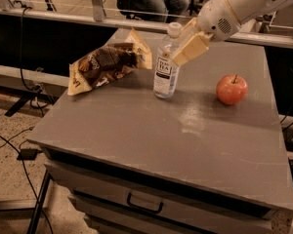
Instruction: Move blue plastic bottle near brown chip bag
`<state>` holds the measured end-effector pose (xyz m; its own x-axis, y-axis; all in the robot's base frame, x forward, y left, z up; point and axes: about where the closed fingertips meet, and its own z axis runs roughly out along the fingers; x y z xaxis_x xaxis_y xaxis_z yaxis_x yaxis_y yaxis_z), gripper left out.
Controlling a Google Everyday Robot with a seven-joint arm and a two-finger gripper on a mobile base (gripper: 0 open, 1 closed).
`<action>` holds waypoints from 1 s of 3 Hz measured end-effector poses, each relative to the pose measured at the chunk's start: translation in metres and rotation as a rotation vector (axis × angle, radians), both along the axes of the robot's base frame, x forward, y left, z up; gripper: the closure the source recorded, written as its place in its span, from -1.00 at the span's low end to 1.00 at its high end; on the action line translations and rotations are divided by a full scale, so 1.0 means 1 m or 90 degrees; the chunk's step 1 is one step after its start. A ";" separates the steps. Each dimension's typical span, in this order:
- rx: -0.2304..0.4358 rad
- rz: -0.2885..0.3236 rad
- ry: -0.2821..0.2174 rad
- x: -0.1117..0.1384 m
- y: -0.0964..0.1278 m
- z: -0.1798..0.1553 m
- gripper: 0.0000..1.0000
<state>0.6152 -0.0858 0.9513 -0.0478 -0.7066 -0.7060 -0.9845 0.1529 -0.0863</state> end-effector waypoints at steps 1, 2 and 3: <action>0.001 0.002 0.001 0.001 0.002 -0.001 -1.00; 0.001 0.002 0.001 0.001 0.002 -0.001 -1.00; -0.001 -0.004 -0.012 0.000 -0.009 0.005 -1.00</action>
Offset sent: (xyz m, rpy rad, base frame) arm 0.0007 0.0022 -0.0012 0.0009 0.0012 0.0024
